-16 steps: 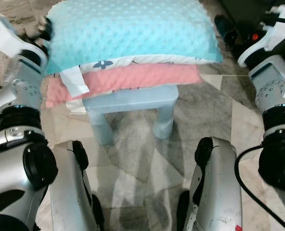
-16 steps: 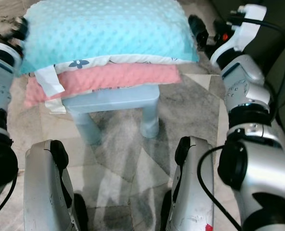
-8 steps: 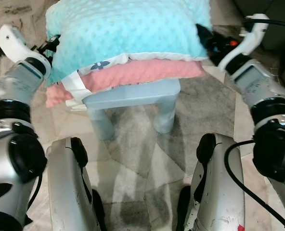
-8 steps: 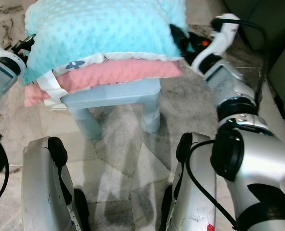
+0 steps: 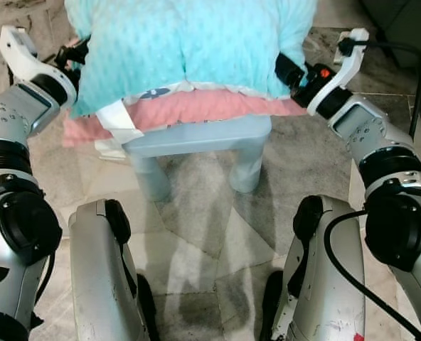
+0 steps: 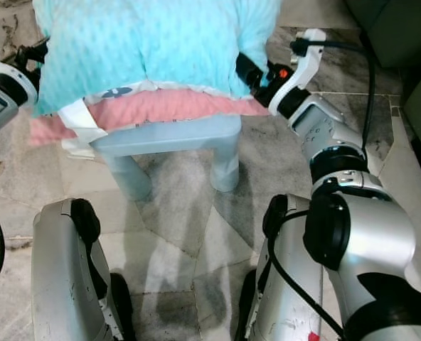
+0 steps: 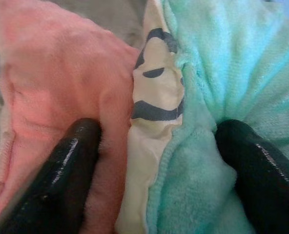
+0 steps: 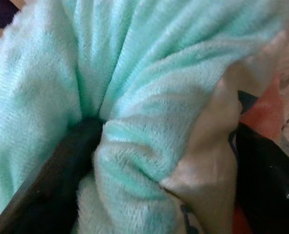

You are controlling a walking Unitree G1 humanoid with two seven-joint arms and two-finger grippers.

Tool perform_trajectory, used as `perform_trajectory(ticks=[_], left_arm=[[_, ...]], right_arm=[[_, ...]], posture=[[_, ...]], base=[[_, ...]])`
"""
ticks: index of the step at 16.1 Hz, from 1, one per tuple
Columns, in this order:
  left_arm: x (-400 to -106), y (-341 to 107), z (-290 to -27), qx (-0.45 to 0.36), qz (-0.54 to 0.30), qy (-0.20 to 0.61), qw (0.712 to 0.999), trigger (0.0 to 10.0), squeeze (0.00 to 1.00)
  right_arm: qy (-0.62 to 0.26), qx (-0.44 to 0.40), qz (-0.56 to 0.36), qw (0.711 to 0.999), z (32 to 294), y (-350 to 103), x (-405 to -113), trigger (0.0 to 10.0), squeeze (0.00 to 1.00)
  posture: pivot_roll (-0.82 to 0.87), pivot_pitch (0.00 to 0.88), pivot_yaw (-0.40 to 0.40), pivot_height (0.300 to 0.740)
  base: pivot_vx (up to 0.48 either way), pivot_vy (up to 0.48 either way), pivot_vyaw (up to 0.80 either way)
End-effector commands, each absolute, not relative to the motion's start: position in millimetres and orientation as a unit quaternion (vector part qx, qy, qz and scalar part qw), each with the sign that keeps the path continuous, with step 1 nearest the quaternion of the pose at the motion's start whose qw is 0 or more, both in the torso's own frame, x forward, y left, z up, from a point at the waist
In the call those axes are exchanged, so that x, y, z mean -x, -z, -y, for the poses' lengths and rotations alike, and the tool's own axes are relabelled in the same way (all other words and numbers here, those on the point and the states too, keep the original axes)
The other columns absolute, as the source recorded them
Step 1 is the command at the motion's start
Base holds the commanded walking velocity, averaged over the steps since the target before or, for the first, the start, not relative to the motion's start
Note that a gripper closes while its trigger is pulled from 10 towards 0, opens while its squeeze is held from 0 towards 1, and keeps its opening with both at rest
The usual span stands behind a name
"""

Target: Move the pillow to the sofa

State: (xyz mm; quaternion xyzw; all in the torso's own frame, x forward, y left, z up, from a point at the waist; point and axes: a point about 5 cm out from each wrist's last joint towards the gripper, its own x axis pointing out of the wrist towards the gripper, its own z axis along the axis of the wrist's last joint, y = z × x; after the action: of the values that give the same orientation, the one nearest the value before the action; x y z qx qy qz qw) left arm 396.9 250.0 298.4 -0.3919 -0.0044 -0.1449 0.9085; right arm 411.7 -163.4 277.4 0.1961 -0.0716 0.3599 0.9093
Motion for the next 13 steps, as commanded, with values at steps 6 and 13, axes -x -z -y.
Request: perform_trajectory(ticks=[6, 13], left_arm=[[-393, -303, -251, 0.296, 0.050, 0.161, 0.940, 0.0, 0.00], [-382, -317, -281, 0.260, 0.140, 0.097, 0.950, 0.0, 0.00]], right_arm=[[-0.320, -0.161, 0.101, 0.928, 170, -286, -414, 0.0, 0.00], [-0.306, -0.159, 0.130, 0.930, 177, -294, -413, 0.0, 0.00]], posture=[[-0.04, 0.365, -0.002, 0.312], [-0.04, 0.340, -0.003, 0.312]], base=[[0.000, 0.000, 0.00], [0.000, 0.000, 0.00]])
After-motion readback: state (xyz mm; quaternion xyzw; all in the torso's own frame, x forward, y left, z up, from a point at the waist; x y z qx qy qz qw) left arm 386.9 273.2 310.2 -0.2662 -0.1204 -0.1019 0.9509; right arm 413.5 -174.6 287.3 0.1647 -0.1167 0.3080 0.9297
